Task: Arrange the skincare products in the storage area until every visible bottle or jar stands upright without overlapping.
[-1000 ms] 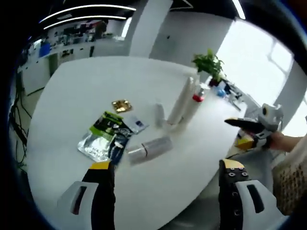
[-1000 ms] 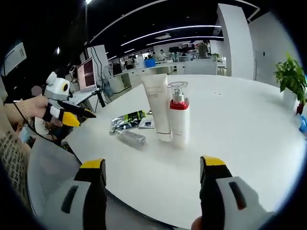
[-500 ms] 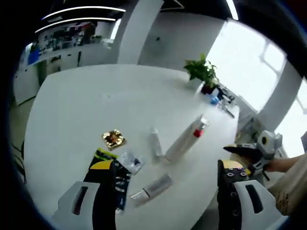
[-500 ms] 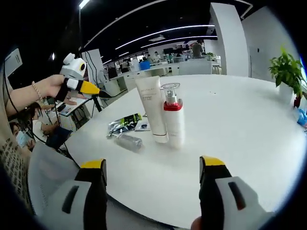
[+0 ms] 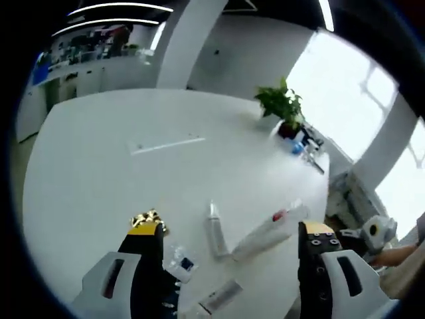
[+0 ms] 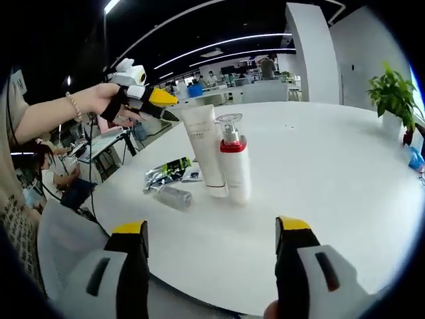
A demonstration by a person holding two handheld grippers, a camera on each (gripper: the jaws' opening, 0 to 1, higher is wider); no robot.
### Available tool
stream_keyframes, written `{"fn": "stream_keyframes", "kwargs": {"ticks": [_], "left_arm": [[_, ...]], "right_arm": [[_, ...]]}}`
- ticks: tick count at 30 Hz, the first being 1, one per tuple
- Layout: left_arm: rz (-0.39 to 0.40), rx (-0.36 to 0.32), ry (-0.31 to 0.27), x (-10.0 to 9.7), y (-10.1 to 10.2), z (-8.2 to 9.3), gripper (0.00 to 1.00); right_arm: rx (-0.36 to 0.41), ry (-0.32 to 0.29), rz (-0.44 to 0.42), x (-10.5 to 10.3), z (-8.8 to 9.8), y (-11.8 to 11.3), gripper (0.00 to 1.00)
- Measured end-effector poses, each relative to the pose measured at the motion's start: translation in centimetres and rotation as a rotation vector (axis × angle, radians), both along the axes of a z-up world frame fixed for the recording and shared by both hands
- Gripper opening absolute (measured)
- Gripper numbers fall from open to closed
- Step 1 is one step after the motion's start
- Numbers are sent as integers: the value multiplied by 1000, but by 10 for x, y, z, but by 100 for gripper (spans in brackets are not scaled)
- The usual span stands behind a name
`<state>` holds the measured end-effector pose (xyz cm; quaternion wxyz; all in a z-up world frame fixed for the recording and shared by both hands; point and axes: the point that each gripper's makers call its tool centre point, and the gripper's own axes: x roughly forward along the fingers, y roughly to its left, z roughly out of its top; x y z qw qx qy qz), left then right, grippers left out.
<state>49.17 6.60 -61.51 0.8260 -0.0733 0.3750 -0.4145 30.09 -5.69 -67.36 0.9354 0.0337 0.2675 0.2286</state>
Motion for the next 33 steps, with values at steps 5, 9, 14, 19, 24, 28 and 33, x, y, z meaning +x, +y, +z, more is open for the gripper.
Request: {"fn": "stream_keyframes", "kwargs": {"ticks": [5, 9, 14, 19, 24, 28, 33], "left_arm": [[-5, 4, 47, 19, -20, -19, 80], [-29, 52, 74, 25, -32, -40, 79], [-78, 141, 101, 29, -42, -74, 73], [-139, 249, 77, 26, -49, -101, 68], [-169, 283, 71, 26, -58, -117, 60], [-185, 313, 58, 26, -64, -126, 57], [-216, 353, 48, 24, -67, -140, 53]], "right_arm": [[7, 8, -19, 1, -1, -3, 78], [12, 15, -34, 1, -2, -6, 78], [26, 23, -61, 3, -3, -10, 77], [32, 30, -78, 3, -4, -12, 77], [32, 36, -88, 3, -6, -14, 76], [36, 39, -92, 4, -7, -14, 76], [36, 47, -99, 4, -8, -15, 76]]}}
